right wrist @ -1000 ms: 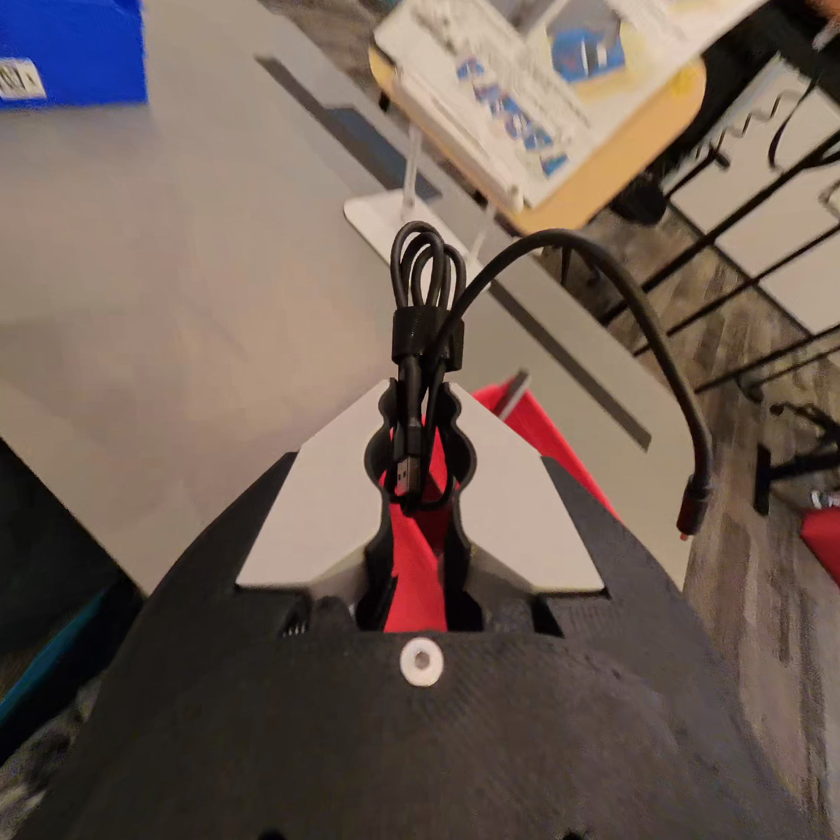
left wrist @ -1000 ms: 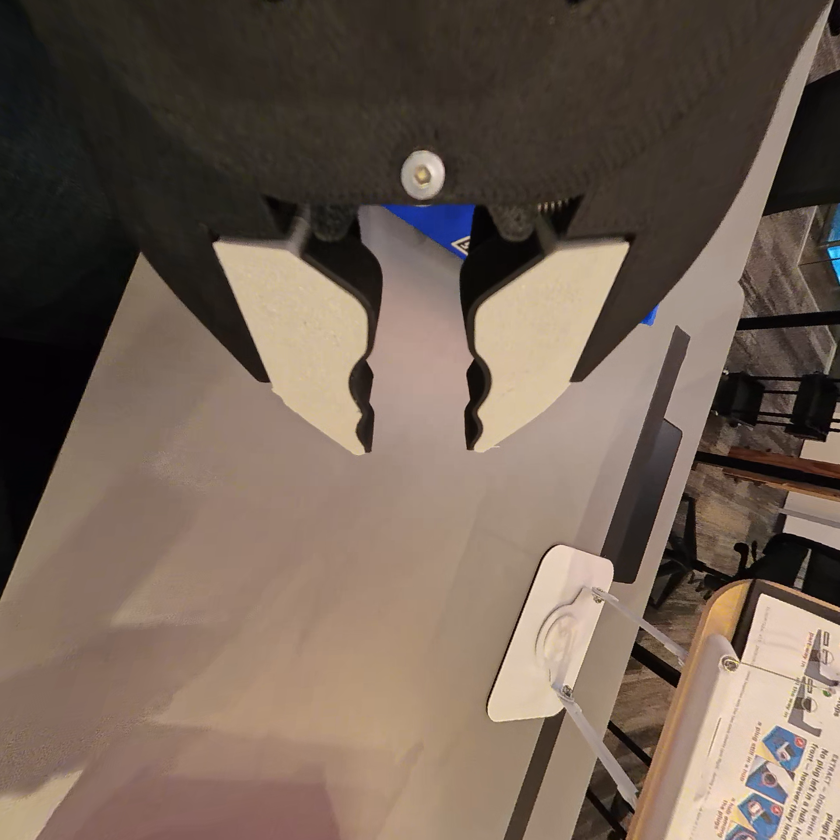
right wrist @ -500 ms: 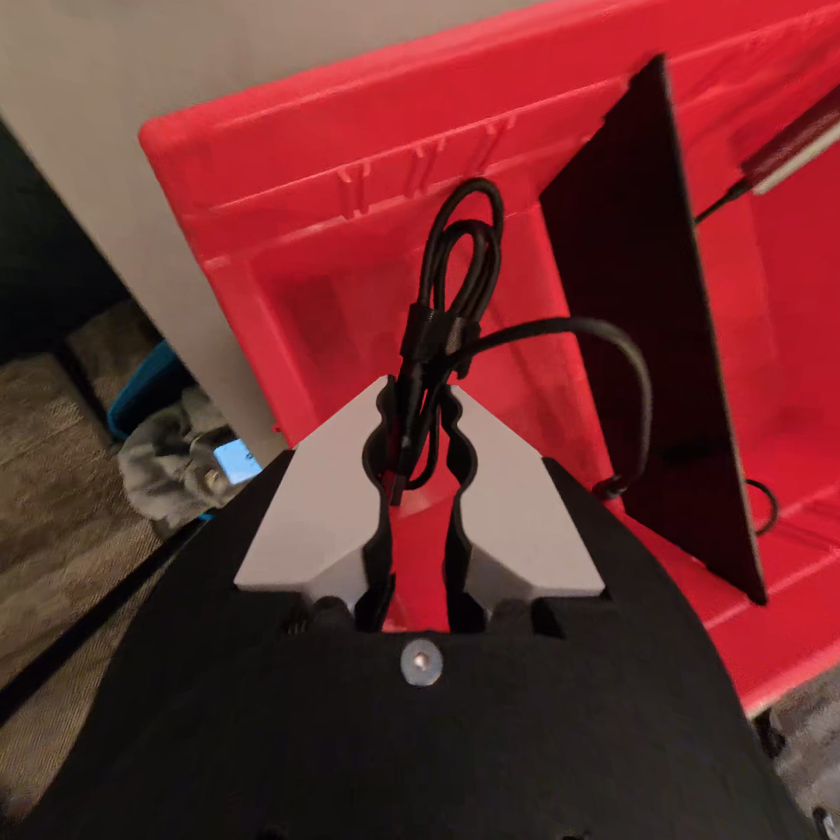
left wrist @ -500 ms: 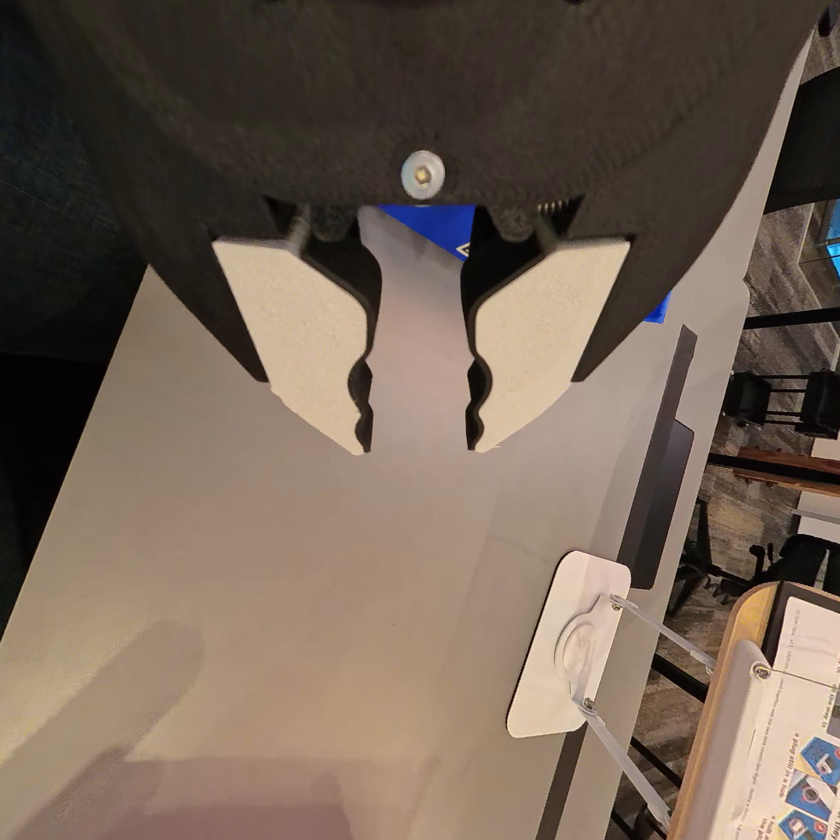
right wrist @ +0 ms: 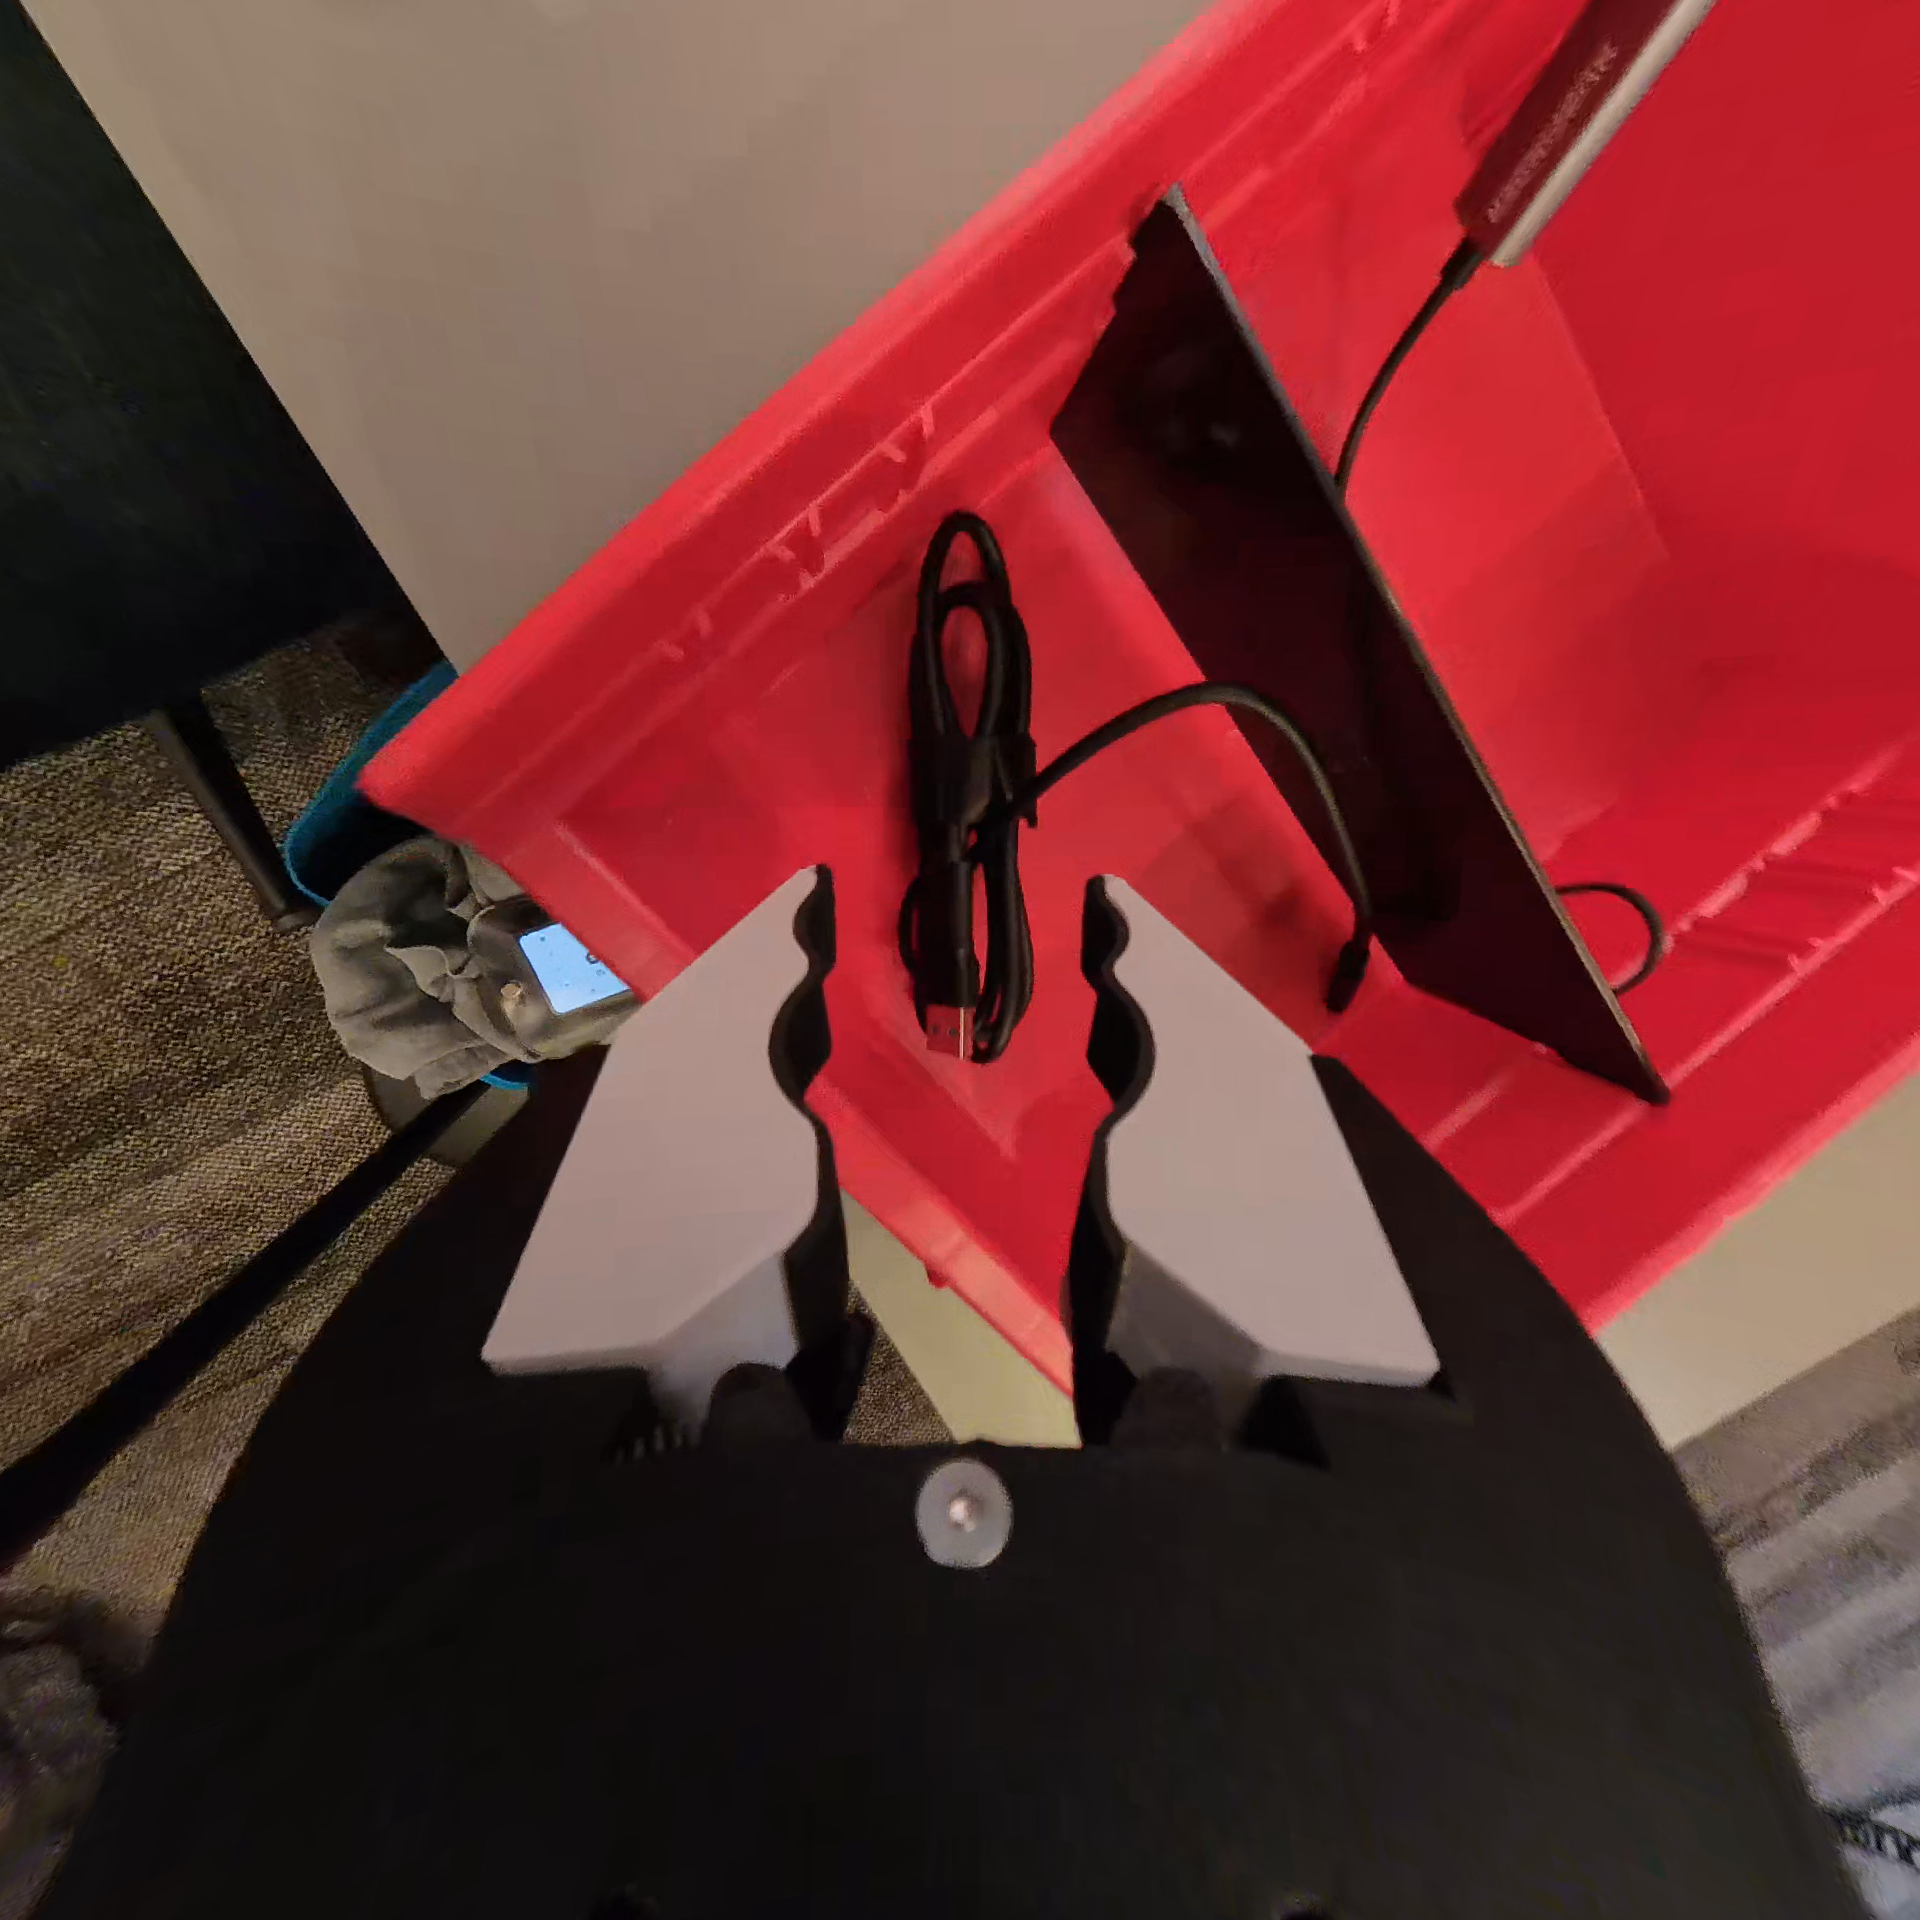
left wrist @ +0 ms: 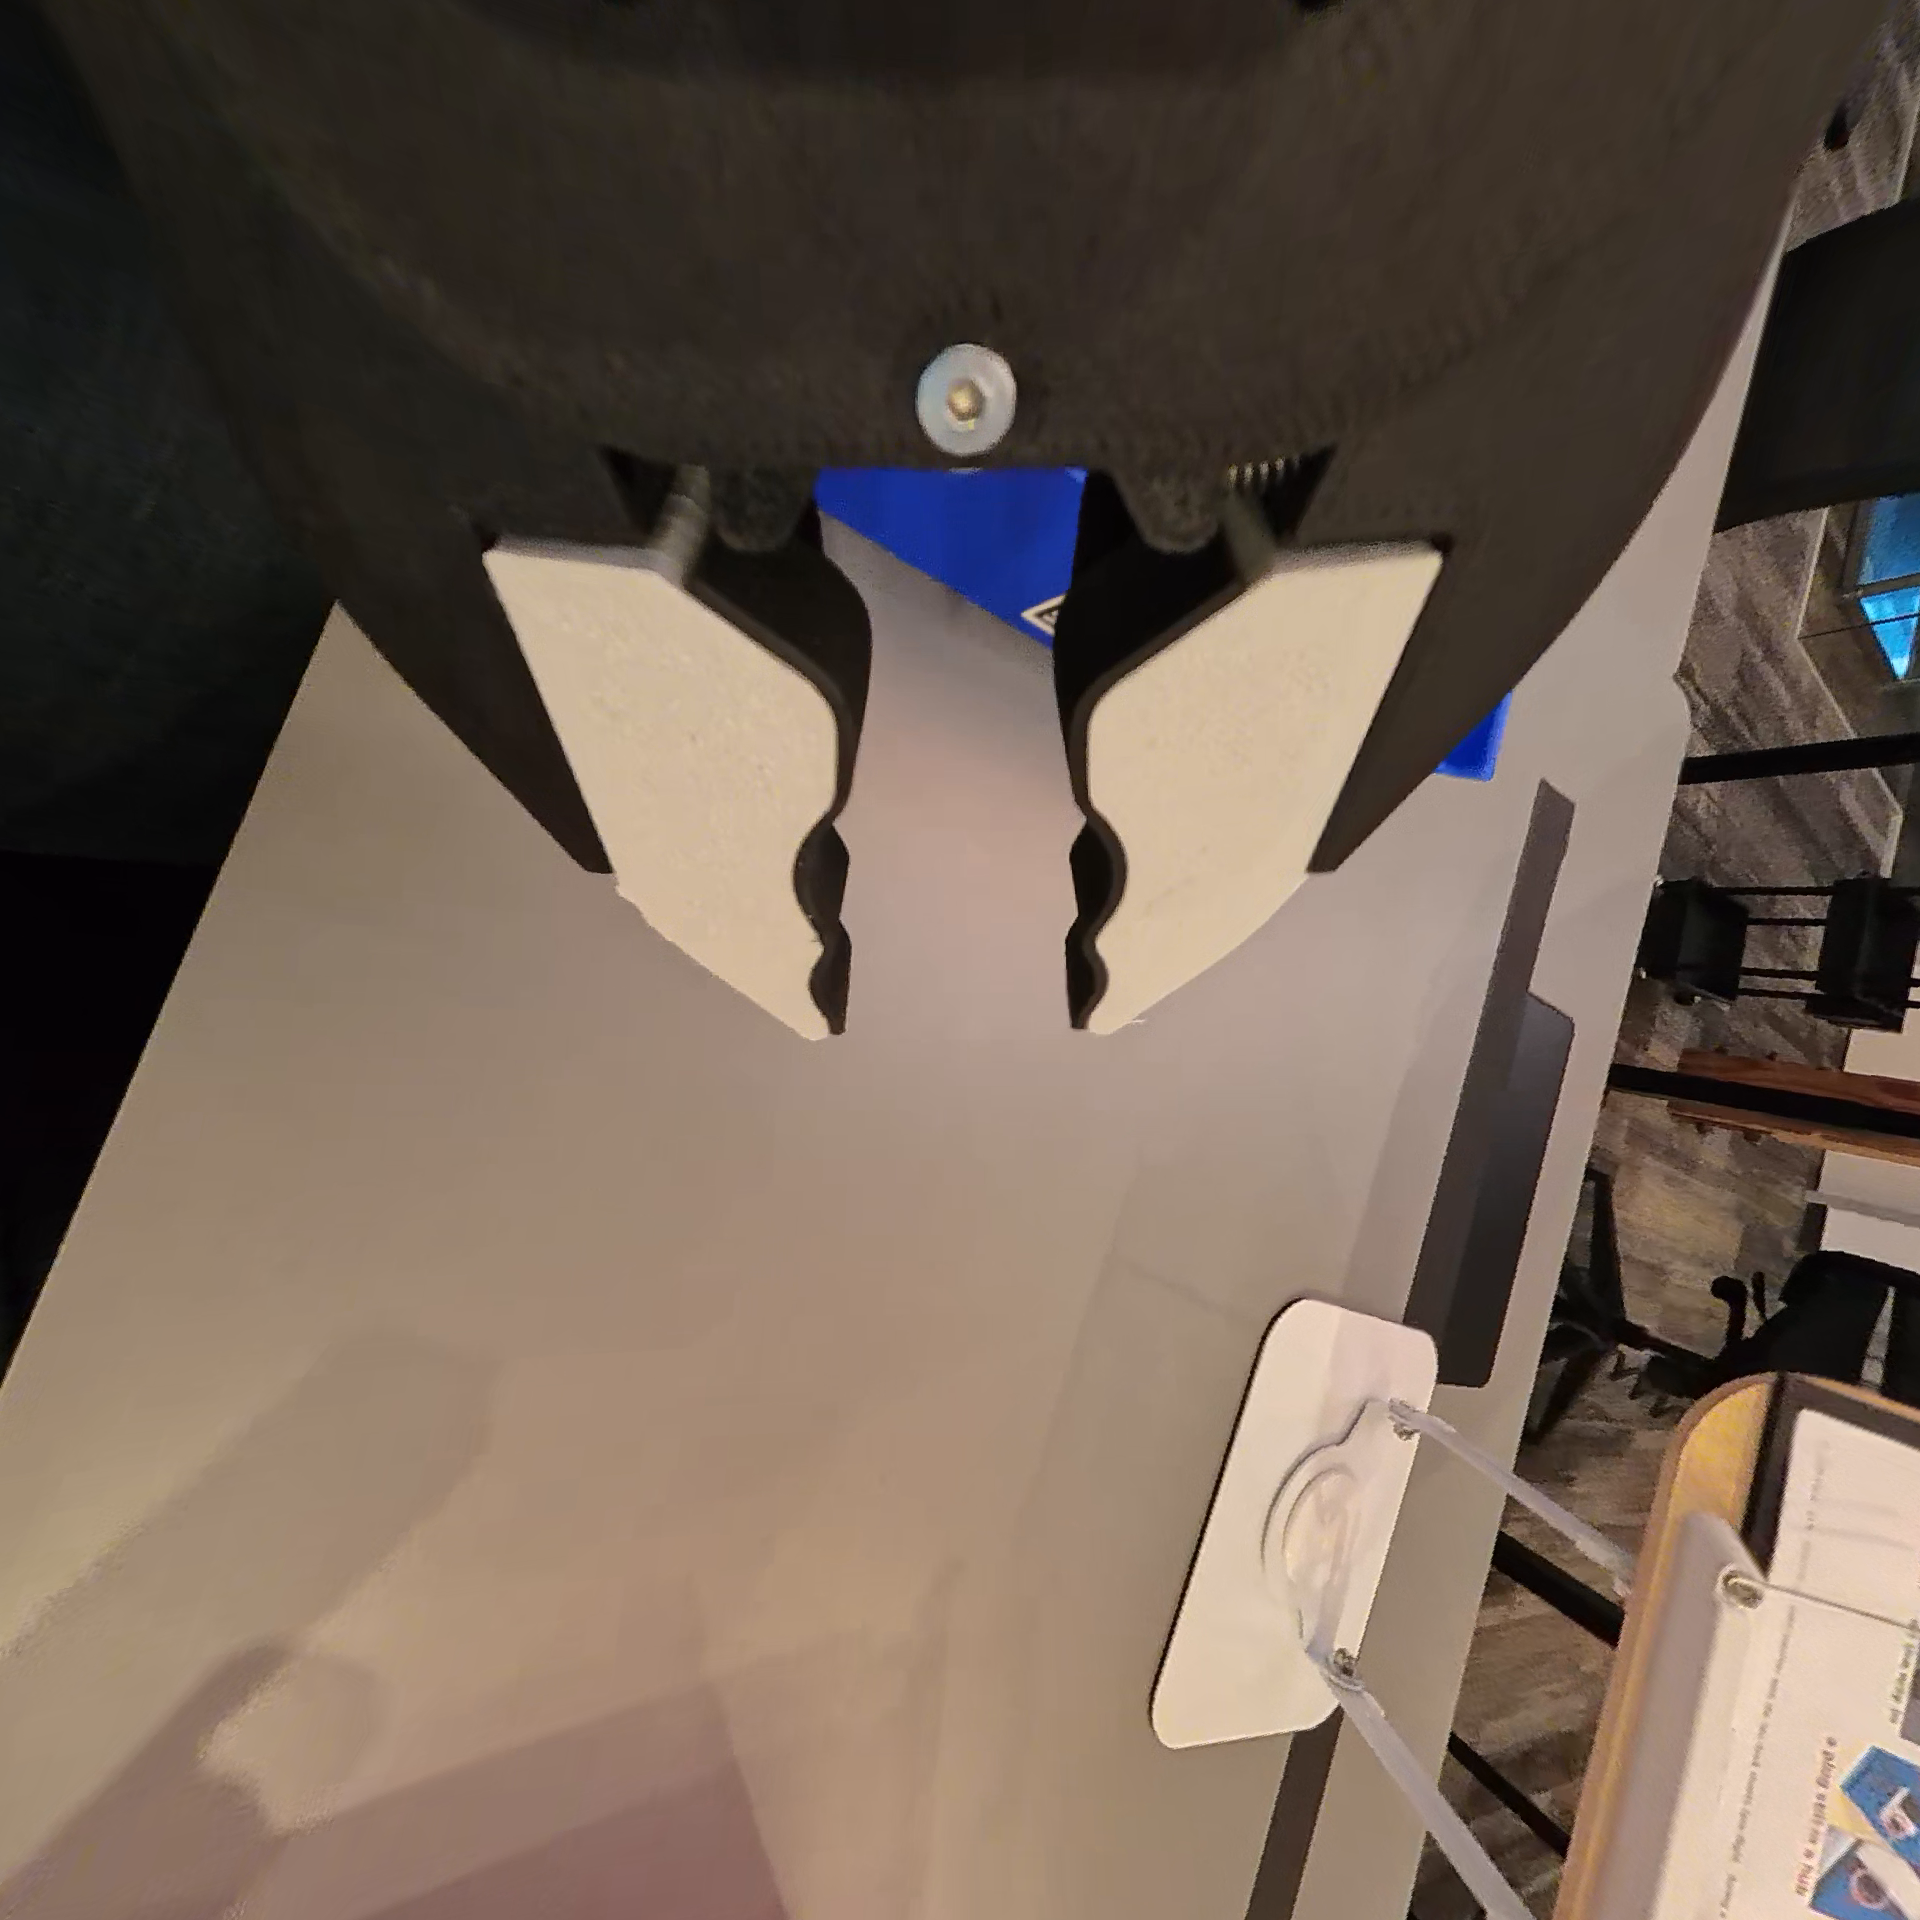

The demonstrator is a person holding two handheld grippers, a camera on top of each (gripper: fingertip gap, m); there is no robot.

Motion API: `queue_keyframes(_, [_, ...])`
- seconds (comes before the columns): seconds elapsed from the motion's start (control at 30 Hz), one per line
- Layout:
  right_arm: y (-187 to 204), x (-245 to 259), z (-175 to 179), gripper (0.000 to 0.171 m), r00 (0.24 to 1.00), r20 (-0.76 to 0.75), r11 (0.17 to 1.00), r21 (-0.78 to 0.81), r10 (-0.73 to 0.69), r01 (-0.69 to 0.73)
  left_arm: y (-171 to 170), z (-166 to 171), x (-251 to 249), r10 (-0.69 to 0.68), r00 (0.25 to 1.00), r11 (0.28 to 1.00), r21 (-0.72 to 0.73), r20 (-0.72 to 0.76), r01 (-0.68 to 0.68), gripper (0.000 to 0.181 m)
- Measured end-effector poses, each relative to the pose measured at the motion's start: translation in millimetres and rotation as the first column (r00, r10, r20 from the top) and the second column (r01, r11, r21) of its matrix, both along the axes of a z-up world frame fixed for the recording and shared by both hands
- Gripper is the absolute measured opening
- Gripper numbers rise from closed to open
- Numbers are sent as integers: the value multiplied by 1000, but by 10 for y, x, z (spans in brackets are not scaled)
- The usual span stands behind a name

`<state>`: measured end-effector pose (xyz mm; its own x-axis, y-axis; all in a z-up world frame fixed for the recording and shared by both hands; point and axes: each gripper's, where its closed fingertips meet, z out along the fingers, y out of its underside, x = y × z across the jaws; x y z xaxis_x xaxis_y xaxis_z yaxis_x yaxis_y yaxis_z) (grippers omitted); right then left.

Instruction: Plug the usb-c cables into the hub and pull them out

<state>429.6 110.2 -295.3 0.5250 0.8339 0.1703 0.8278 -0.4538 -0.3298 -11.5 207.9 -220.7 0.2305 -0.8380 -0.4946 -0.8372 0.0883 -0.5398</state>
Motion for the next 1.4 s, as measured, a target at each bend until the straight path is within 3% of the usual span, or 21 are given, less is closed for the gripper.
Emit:
queue_keyframes(0.33, [-75,-102,700,32,985,-143,940,312,-97,138,303,396,-747,187,982,977,106,-5,-185,39])
queue_keyframes(0.53, [-121,-572,1005,32,968,-252,888,444,-4,119,451,409,-1404,343,939,937,78,-8,-341,41])
queue_keyframes(0.63, [-82,-644,971,34,968,-248,877,460,-24,140,490,334,-1683,403,913,914,76,-62,-398,42])
queue_keyframes(0.8, [-48,-580,607,38,975,-199,911,377,-99,170,590,130,-1971,477,873,879,48,-100,-475,41])
queue_keyframes(1.03, [-32,-671,288,39,983,-142,931,328,-119,160,1054,-189,-2193,541,819,837,32,-193,-546,38])
queue_keyframes(1.23, [-36,-750,331,36,976,-189,916,361,-110,173,1432,-580,-2398,458,796,857,-42,-396,-514,30])
queue_keyframes(1.4, [-4,-772,434,32,971,-218,898,401,-100,182,1490,-949,-2620,318,750,844,-187,-580,-502,30])
